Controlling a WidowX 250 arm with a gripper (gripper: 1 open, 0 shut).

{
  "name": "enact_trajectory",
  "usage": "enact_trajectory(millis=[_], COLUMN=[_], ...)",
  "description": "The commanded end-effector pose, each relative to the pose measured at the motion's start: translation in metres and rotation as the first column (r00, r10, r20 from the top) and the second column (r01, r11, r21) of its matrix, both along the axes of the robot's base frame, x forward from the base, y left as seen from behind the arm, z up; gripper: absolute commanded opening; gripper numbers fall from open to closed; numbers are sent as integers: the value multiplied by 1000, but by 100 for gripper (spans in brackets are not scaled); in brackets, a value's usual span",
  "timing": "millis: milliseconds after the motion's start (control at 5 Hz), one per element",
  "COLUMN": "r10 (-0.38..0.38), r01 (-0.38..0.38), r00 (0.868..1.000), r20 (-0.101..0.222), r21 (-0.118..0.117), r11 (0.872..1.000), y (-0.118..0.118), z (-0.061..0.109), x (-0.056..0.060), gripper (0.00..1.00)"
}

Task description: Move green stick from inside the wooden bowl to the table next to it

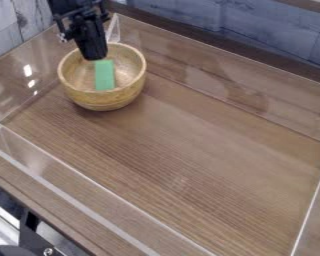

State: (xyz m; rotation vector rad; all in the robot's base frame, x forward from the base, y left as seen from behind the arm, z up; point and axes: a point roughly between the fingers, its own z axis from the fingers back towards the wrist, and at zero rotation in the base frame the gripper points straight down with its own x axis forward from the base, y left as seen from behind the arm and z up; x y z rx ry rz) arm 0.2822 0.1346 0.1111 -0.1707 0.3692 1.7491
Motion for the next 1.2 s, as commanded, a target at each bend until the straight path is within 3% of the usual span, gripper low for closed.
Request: enact_trajectory(millis=[0, 400, 600, 1000], r10=[-12, -94, -154, -291], r01=[11, 94, 155, 293], r00=[998, 993, 985, 954], r20=[65, 78, 78, 78], r21=[23, -3, -10, -16], r11=[1000, 996, 988, 956], y=[-4, -35, -58, -87], z=[23, 39, 39, 55], x=[-10, -21, -25, -41], gripper=[0, 0, 0, 0])
